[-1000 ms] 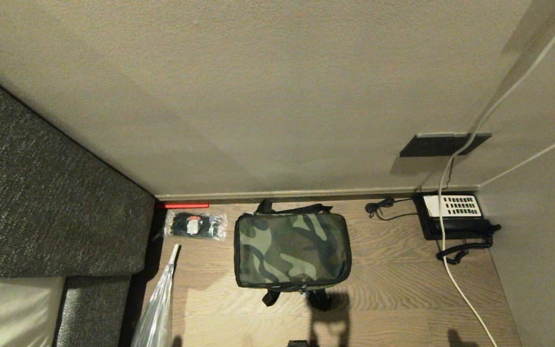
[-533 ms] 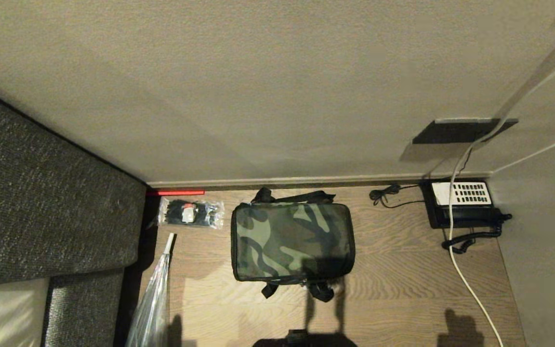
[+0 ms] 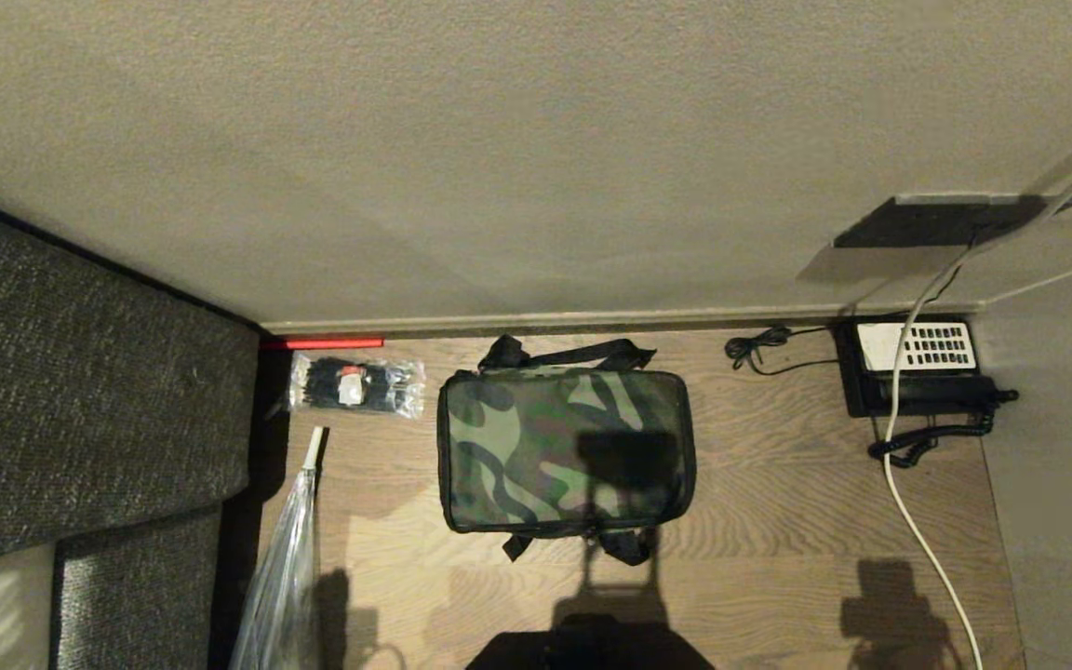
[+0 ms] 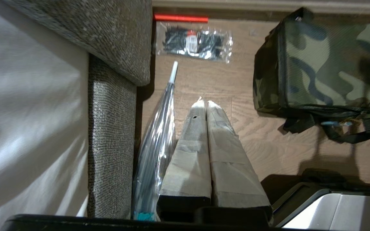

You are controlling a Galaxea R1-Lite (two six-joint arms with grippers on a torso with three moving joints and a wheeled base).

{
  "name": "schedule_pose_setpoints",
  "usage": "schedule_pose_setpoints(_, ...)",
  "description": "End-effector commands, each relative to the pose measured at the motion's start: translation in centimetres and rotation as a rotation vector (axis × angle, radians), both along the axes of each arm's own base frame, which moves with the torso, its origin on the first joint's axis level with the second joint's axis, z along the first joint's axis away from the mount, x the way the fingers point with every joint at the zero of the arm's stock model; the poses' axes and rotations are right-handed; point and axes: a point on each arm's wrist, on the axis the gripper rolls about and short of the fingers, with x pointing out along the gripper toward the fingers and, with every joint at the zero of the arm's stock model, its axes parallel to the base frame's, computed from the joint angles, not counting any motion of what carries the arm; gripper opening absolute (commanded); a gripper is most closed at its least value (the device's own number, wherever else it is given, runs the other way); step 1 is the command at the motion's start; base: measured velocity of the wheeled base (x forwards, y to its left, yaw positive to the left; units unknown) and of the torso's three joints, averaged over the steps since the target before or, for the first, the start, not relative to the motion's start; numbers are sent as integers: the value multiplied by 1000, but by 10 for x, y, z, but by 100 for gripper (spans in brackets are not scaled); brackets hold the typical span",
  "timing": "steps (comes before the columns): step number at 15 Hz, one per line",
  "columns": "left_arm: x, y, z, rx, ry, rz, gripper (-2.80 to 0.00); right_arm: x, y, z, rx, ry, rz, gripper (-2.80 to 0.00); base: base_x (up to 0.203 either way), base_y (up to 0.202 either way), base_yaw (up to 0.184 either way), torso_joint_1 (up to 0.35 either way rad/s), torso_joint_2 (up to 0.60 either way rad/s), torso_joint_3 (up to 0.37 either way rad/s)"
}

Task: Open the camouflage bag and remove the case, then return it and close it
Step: Open the top of the storage box

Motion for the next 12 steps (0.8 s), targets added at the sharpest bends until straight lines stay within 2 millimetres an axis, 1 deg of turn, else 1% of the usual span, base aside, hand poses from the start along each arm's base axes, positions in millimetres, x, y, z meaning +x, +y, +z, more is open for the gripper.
schedule_pose_setpoints(1, 0, 0, -1, 0, 1, 0, -280, 0, 0, 0, -1, -6, 0, -280, 0, 0, 0, 0, 2, -203)
schedule_pose_setpoints(9, 0, 0, -1, 0, 1, 0, -280, 0, 0, 0, -1, -5, 0, -280, 0, 0, 0, 3, 0, -195)
schedule_pose_setpoints(12, 0, 0, -1, 3, 1, 0, -280, 0, 0, 0, -1, -6, 1, -280, 0, 0, 0, 5, 1, -62)
